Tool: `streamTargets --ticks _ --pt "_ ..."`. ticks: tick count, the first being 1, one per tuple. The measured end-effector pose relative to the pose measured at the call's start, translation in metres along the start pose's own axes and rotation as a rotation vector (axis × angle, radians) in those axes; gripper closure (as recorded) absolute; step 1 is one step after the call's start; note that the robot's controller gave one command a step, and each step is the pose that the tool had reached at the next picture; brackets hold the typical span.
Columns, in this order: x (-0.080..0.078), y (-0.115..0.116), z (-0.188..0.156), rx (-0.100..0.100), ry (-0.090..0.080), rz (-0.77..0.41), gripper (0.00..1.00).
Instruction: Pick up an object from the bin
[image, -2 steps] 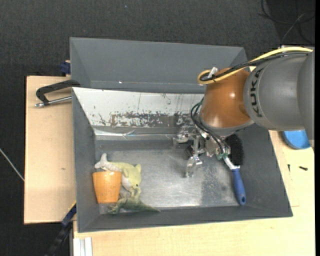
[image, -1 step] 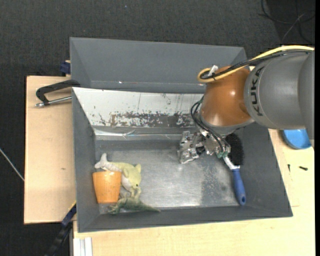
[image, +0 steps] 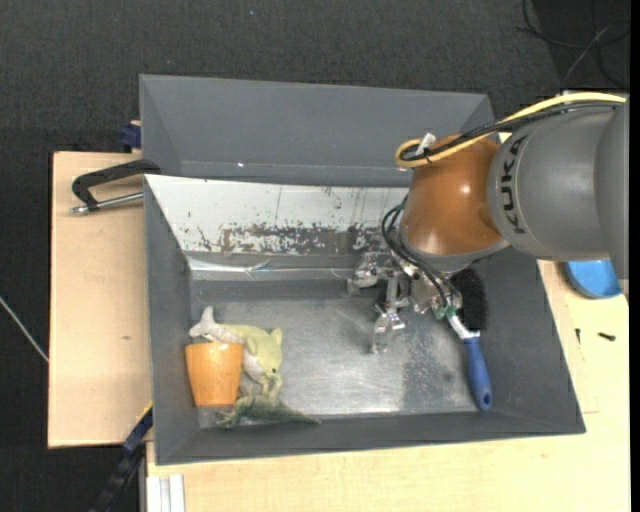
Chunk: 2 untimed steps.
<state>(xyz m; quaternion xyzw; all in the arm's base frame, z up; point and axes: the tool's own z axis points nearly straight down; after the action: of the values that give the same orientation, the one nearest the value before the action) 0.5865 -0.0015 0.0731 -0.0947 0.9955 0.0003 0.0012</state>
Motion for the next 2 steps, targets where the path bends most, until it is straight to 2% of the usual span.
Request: streamTargets --ticks 1,2 --pt "0.0165 -0.0695 -0.0097 0.003 -0.005 0.144 0.00" --pt "0.0155 -0.0658 -0.0095 0.000 -0.005 0.139 1.00"
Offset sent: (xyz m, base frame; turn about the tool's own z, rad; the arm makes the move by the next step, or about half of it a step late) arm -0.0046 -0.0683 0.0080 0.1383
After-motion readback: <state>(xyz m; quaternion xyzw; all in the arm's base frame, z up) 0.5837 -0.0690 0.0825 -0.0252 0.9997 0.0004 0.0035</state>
